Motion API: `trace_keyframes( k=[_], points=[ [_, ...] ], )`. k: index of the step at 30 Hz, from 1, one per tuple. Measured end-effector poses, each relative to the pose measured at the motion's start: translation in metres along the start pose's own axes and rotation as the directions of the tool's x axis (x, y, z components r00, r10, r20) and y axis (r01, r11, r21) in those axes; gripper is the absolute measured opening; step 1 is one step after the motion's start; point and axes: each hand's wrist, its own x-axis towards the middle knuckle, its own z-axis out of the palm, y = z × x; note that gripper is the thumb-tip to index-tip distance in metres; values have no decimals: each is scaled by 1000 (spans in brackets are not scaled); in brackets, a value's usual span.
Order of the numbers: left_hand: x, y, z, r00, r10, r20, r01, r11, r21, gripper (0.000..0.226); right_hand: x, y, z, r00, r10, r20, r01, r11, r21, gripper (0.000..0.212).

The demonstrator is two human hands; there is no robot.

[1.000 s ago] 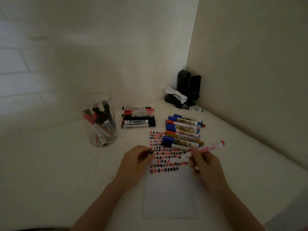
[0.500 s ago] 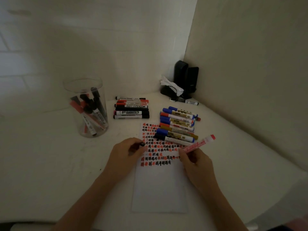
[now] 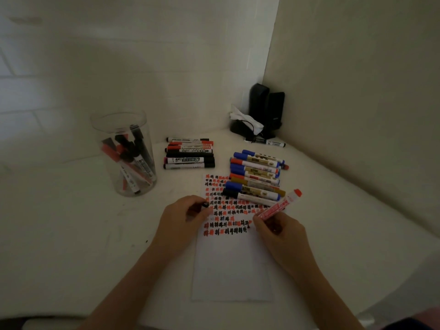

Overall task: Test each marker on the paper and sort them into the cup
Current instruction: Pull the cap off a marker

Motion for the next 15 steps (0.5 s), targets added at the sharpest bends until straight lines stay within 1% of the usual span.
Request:
trace_keyframes(
  k=[3,7,13,15],
  points=[
    [0,0,-1,1000,4,-5,-4,1000,-9,20,0,1,2,1000,1,7,-1,1000,-15,14],
    [-1,1,-1,1000,22,-2,-22,1000,-9,19,-1,1,2,1000,-2,-28,2,1000,-2,14],
    [-1,0,-1,1000,15,-5,-15,1000,-7,19,0,2,2,1000,-13,-14,13,1000,0,12],
    [-1,0,0,1000,10,-1,-10,1000,-14,19,-1,1,2,999,-20,-32,20,1000,6,12]
  ],
)
